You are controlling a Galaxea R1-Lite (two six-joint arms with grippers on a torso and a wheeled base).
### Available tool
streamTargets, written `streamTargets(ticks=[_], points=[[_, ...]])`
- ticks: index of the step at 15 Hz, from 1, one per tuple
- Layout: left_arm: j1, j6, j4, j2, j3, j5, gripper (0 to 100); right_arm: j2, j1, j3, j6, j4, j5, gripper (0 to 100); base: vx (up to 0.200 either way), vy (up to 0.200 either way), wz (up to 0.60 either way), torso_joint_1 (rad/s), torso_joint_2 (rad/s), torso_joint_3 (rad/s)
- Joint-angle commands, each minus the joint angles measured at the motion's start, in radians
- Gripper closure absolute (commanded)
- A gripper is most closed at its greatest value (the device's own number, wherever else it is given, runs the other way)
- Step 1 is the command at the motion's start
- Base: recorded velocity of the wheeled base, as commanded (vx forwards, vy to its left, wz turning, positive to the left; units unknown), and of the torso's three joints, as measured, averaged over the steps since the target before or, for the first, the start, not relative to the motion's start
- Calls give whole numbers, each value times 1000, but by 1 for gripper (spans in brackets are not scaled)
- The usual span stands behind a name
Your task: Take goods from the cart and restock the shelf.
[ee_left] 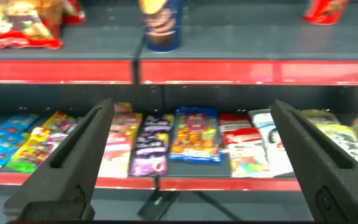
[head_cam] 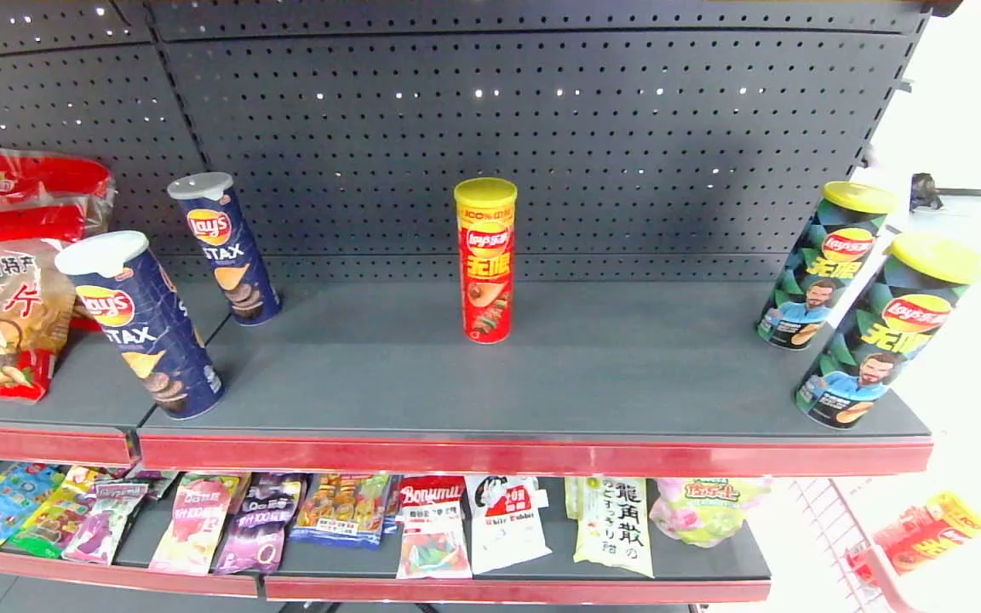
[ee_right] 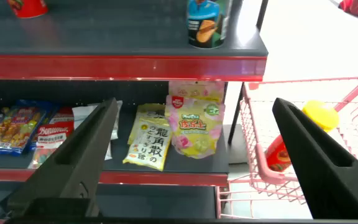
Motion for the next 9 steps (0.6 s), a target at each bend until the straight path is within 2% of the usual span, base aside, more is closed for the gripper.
streamTargets(ticks=[1, 9], points=[[0, 0, 0, 1, 0, 0, 0, 0, 0, 0, 0, 0, 1, 0, 0, -200, 0, -7, -2, 2], [0, 0, 0, 1, 0, 0, 0, 0, 0, 0, 0, 0, 7, 0, 0, -200, 0, 4, 4, 3]])
